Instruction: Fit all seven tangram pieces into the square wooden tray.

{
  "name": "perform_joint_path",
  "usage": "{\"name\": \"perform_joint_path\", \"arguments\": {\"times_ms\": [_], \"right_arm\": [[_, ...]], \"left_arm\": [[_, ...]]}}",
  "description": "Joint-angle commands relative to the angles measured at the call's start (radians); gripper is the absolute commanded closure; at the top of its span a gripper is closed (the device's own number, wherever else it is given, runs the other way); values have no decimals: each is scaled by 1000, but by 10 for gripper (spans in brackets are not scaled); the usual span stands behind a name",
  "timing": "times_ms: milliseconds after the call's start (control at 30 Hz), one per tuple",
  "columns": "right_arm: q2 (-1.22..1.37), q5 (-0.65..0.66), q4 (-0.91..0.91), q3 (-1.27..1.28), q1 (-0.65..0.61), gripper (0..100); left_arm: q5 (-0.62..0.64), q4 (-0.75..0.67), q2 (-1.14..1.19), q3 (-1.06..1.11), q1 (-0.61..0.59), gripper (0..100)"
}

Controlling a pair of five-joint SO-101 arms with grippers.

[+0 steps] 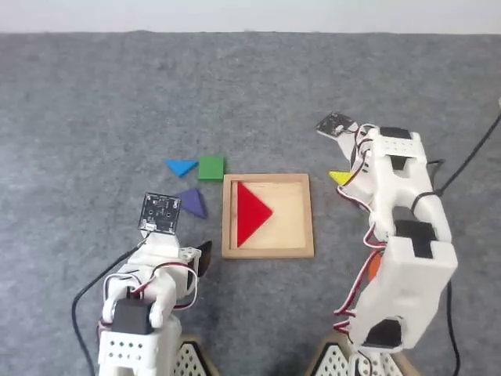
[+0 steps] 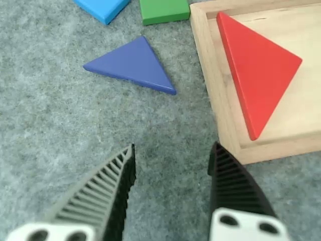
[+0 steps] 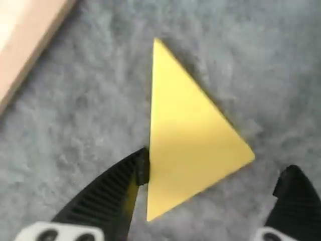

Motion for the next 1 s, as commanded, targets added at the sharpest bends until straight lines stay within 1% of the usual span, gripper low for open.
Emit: {"name": "perform_joint_path", "arguments": {"times_ms": [0, 133, 333, 400, 700, 767, 900, 967], "right_arm": [[10, 11, -19, -26, -1, 607], [21, 17, -21, -69, -1, 607], [21, 166, -19, -80, -15, 607], [21, 196, -21, -78, -24, 607], [30, 210, -13, -75, -31, 612], [51, 210, -10, -78, -30, 647], [50, 204, -4, -78, -28, 764], [48, 204, 19, -80, -30, 798]], "left_arm": [[-6, 5, -20, -7, -6, 762], [-6, 5, -20, -7, -6, 762], [-6, 5, -20, -7, -6, 762], [-6, 5, -20, -7, -6, 762], [-6, 5, -20, -7, -6, 762], [-6, 5, -20, -7, -6, 762], [-6, 5, -20, -7, -6, 762], [-6, 5, -20, -7, -6, 762]]}}
